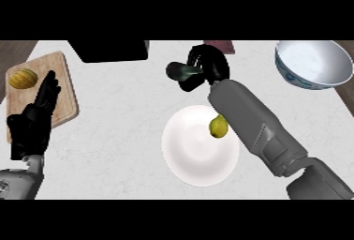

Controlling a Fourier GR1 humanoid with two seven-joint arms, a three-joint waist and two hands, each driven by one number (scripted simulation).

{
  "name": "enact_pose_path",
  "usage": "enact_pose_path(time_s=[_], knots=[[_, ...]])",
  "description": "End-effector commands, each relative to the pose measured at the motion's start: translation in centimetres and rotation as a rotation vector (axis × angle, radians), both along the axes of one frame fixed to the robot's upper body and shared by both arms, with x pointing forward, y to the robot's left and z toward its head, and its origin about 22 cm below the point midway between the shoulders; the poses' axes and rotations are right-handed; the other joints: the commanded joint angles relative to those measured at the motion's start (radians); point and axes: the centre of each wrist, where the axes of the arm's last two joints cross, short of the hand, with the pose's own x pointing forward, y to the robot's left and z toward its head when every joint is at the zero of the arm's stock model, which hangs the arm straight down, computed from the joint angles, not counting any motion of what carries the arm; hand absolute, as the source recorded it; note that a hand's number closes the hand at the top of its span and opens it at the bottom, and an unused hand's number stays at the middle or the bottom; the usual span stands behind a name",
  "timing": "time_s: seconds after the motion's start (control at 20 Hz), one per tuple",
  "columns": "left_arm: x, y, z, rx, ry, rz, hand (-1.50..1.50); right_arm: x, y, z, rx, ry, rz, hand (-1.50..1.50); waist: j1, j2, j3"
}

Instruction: Pick the eggplant from the plate and place it in the bowl

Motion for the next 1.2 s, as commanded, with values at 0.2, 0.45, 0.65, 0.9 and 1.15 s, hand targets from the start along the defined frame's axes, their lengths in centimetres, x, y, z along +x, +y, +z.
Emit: enact_pose_path(time_s=[0.2, 0.45, 0.65, 0.9, 1.15], knots=[[-0.3, -1.1, -0.3, 0.002, -0.015, -0.001, 0.00, 1.7, -6.9, 4.7, 0.037, -0.113, -0.268, 1.50, -0.004, 0.013, 0.001], [-0.7, -0.5, -0.1, -0.003, -0.007, -0.015, 0.00, 0.4, -12.8, 4.9, 0.077, -0.169, -0.366, 1.50, 0.019, 0.022, 0.001], [-0.2, -2.3, 0.8, -0.013, -0.039, -0.060, 0.00, -0.2, -18.6, 5.9, 0.096, -0.225, -0.476, 1.50, 0.057, 0.036, 0.002], [0.3, -2.6, 1.7, 0.005, -0.040, -0.078, 0.00, -1.8, -25.3, 5.1, 0.136, -0.320, -0.522, 1.50, 0.073, 0.043, 0.003], [0.9, -1.9, 1.8, -0.003, -0.070, -0.108, 0.00, -2.7, -31.5, 4.5, -0.065, -0.326, -0.642, 1.50, 0.103, 0.054, 0.003]])
